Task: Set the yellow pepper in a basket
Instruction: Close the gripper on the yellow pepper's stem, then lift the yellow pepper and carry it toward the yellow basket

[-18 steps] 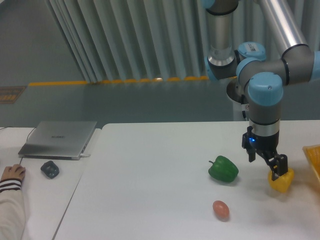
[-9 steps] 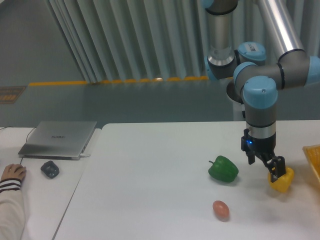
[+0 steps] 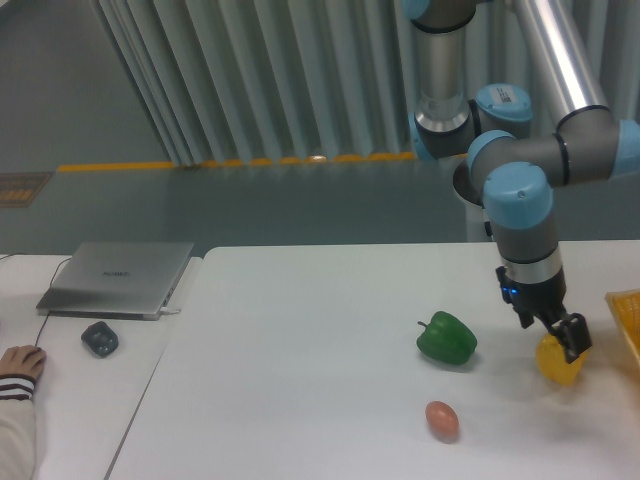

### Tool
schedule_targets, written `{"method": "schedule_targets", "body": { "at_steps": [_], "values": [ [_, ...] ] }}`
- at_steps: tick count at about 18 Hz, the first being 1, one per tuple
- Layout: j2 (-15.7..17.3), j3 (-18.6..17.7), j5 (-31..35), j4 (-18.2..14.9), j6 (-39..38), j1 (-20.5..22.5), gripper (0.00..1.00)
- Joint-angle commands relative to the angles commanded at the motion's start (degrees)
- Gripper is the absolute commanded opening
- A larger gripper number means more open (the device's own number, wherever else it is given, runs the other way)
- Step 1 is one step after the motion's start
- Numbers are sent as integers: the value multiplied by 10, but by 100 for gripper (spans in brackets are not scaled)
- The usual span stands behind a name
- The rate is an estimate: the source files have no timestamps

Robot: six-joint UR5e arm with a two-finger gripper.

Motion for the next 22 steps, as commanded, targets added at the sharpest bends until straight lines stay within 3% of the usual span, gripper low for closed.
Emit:
{"method": "schedule_targets", "body": {
  "at_steps": [7,21,22],
  "values": [
    [-12,3,-13,0,-50,7,100],
    [-29,5,-32,-4,-54,8,100],
    [-31,7,-31,-10,-54,8,89]
  ]
}}
